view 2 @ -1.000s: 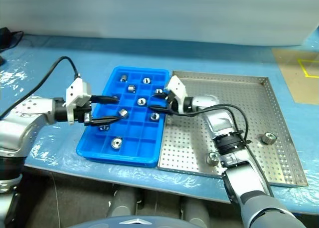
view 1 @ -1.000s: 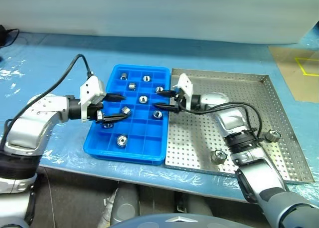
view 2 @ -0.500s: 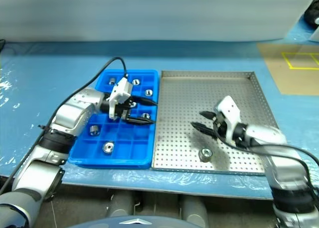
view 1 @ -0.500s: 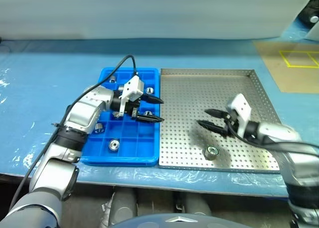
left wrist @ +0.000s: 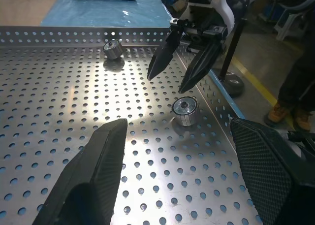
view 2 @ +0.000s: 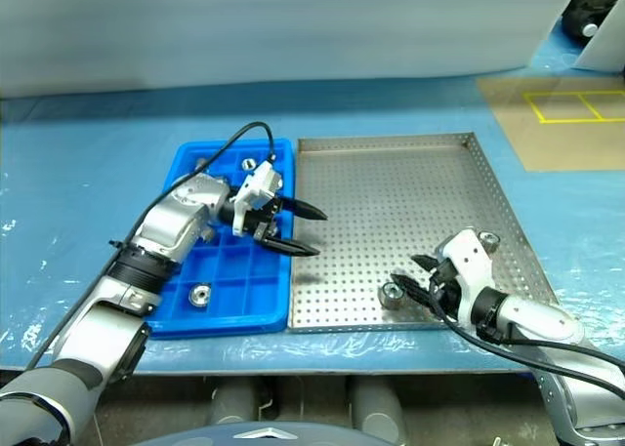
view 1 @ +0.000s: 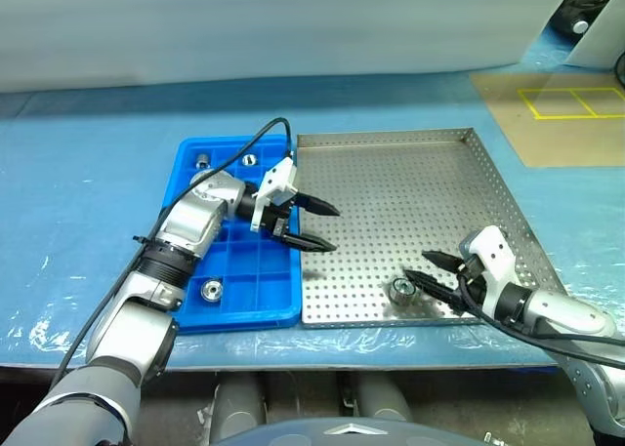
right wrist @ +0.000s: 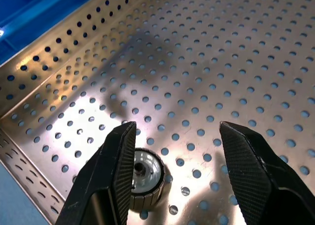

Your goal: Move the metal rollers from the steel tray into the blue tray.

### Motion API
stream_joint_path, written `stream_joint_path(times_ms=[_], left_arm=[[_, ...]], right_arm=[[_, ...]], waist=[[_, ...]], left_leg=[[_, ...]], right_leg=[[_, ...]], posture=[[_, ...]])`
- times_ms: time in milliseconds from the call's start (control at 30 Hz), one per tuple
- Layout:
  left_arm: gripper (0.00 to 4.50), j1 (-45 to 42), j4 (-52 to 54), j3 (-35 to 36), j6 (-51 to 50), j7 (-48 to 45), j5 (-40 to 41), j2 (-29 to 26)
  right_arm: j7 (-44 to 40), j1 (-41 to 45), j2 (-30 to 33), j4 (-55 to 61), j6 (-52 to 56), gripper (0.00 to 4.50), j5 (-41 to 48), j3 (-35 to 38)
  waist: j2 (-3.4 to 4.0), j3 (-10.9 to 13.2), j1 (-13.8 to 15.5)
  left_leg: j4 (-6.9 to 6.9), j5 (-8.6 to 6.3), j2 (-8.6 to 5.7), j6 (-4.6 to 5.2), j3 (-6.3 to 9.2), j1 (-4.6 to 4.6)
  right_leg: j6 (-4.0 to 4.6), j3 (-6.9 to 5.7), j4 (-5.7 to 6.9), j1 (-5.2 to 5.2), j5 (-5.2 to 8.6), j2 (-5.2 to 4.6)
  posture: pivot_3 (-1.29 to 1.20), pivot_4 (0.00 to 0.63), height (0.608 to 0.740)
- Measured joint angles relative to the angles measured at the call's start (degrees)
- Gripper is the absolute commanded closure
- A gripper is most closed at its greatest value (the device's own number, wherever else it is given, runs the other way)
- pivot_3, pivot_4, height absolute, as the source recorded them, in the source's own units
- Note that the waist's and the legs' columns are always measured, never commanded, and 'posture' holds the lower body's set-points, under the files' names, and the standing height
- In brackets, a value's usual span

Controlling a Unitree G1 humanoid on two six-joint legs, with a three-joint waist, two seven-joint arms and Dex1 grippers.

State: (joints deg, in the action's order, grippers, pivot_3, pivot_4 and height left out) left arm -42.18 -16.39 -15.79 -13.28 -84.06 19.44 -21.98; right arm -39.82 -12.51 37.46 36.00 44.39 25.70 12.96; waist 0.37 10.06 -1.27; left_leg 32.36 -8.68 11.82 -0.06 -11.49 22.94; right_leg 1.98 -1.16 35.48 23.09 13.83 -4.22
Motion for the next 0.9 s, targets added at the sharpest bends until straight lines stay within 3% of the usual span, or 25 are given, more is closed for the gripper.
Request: stream_joint_path(times_ms=[200, 500, 600, 700, 767, 900], left_arm=[[0.99, 2.8, 3.4, -0.6, -1.8, 0.4, 0.0, -0.5], [0.99, 5.4, 6.3, -0.3, -3.1, 2.2, 0.0, -2.1], [0.99, 6.2, 7.4, -0.3, -3.6, 2.8, 0.0, -2.6], [0.99, 6.6, 8.0, -0.3, -3.7, 3.3, 0.1, -2.8], [0.99, 6.6, 8.2, -0.3, -3.7, 3.3, 0.1, -2.8], [0.99, 6.6, 8.2, -0.3, -3.7, 3.4, 0.1, -3.0]], right_arm=[[-0.6, -3.0, 0.7, -2.5, -4.9, 1.77, -2.5, -3.4], [-1.7, 0.6, 1.5, -5.8, -6.8, 1.77, -3.5, -6.5], [-2.2, 0.6, 1.9, -6.0, -7.6, 2.33, -3.7, -7.1], [-2.7, 0.9, 2.1, -6.4, -9.0, 3.31, -4.0, -8.2], [-2.7, 1.4, 2.1, -6.8, -9.5, 3.31, -4.3, -8.9], [-3.2, 1.5, 2.5, -7.8, -10.3, 3.83, -4.2, -9.1]], waist=[[-0.01, 0.0, 0.1], [-0.05, 0.0, 0.3], [-0.05, 0.0, 0.5], [-0.06, 0.0, 0.5], [-0.06, 0.0, 0.4], [-0.06, 0.0, 0.5]], left_leg=[[0.03, -0.04, 0.01, 0.06, 0.02, -0.01], [-0.03, -0.02, 0.01, 0.01, 0.13, -0.57], [-0.12, -0.02, 0.0, 0.01, 0.16, -0.57], [-0.17, -0.02, 0.0, 0.02, 0.16, -0.56], [-0.16, -0.03, 0.0, 0.02, 0.16, -0.56], [-0.16, -0.03, -0.02, 0.02, 0.16, -0.77]], right_leg=[[0.0, -0.02, -0.05, -0.07, 0.0, -0.04], [-0.05, 0.0, -0.05, -0.57, 0.02, -0.06], [-0.04, 0.0, -0.12, -0.56, 0.02, -0.06], [-0.04, -0.01, -0.2, -0.56, 0.02, -0.05], [-0.03, -0.01, -0.21, -0.58, 0.01, -0.05], [-0.06, -0.01, -0.23, -0.78, 0.03, -0.07]], posture=[[-0.41, 0.15, 0.74], [-0.37, 0.15, 0.74], [-0.36, 0.15, 0.74], [-0.36, 0.15, 0.74], [-0.36, 0.15, 0.74], [-0.36, 0.15, 0.74]])
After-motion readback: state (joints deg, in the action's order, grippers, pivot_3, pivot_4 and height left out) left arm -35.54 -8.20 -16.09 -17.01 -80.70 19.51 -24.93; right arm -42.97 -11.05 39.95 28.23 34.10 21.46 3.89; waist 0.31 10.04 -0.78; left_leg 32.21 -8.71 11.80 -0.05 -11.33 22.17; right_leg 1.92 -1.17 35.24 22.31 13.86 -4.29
